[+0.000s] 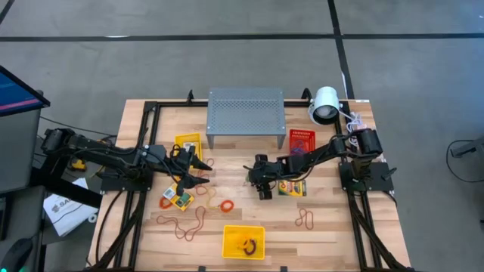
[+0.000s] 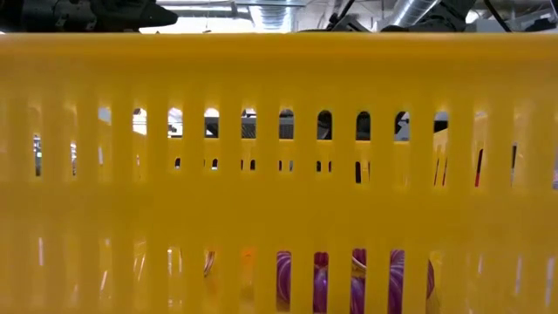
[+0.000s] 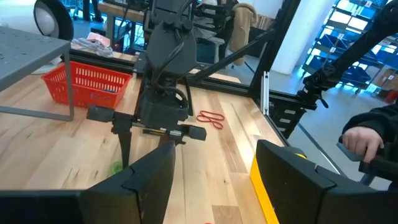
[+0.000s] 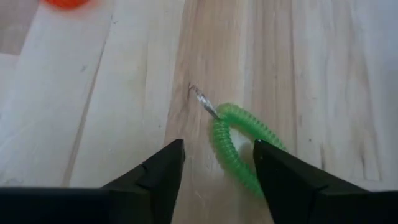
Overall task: Pick & Place Office Desk Supplies
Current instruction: Put the green spiral keychain into the bottom yellow bin
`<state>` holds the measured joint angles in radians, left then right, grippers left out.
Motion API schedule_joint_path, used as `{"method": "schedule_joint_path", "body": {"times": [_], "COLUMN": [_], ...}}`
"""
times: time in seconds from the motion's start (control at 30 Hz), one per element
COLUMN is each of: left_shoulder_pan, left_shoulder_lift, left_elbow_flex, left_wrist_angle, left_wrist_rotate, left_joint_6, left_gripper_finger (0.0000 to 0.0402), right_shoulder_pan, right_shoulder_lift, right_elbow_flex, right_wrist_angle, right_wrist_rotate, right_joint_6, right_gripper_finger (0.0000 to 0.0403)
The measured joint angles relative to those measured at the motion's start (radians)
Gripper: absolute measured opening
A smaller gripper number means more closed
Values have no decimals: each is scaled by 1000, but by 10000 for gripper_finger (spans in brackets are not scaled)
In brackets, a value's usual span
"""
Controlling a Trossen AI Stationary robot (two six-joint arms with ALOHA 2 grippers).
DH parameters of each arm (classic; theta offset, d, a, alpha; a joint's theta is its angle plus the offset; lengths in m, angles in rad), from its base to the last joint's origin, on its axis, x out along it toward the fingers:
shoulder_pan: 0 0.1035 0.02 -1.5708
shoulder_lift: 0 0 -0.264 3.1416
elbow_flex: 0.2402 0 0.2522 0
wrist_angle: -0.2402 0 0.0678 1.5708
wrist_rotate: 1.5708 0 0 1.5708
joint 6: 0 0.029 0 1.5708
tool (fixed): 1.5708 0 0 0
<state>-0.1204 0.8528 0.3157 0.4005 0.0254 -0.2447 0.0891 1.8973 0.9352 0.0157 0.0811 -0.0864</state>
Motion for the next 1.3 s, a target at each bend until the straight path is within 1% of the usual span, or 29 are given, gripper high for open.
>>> {"method": "schedule_joint_path", "body": {"times": [0.2, 0.37, 0.43, 0.6, 0.73, 0.8, 0.9, 0.97, 1.13, 1.2, 1.27, 1.3], "left_shoulder_pan": [0, 0, 0, 0, 0, 0, 0, 0, 10, 17, 23, 28], "left_shoulder_lift": [0, 0, 0, 0, 0, 0, 0, 0, 17, 54, 89, 120], "left_elbow_flex": [0, 0, 0, 0, 0, 0, 0, 0, -2, 1, -3, -2], "left_wrist_angle": [0, 0, 0, 0, -7, -16, -26, -32, -26, 7, 27, 67], "left_wrist_rotate": [0, 0, 0, -1, -1, -1, -1, -1, -21, -21, -18, -17], "left_joint_6": [0, 0, 0, 0, -3, -10, -48, -79, -208, -251, -300, -326], "left_gripper_finger": [222, 222, 222, 222, 222, 222, 222, 222, 222, 222, 222, 222], "right_shoulder_pan": [0, 1, 1, 2, 12, 19, 31, 42, 79, 100, 125, 139], "right_shoulder_lift": [1, 2, 3, -4, -27, -47, -60, -63, -85, -88, -89, -91], "right_elbow_flex": [0, -1, -1, 20, 48, 65, 93, 114, 174, 207, 248, 262], "right_wrist_angle": [-4, -7, -3, -24, -54, -101, -158, -162, -187, -224, -244, -250], "right_wrist_rotate": [-32, -35, -35, -36, -32, -32, -32, -32, -28, 0, 61, 99], "right_joint_6": [0, 5, 5, 16, 8, 7, 7, 7, -15, -36, -75, -95], "right_gripper_finger": [102, 27, 11, 21, 7, 5, 7, 5, 3, 3, 3, 3]}}
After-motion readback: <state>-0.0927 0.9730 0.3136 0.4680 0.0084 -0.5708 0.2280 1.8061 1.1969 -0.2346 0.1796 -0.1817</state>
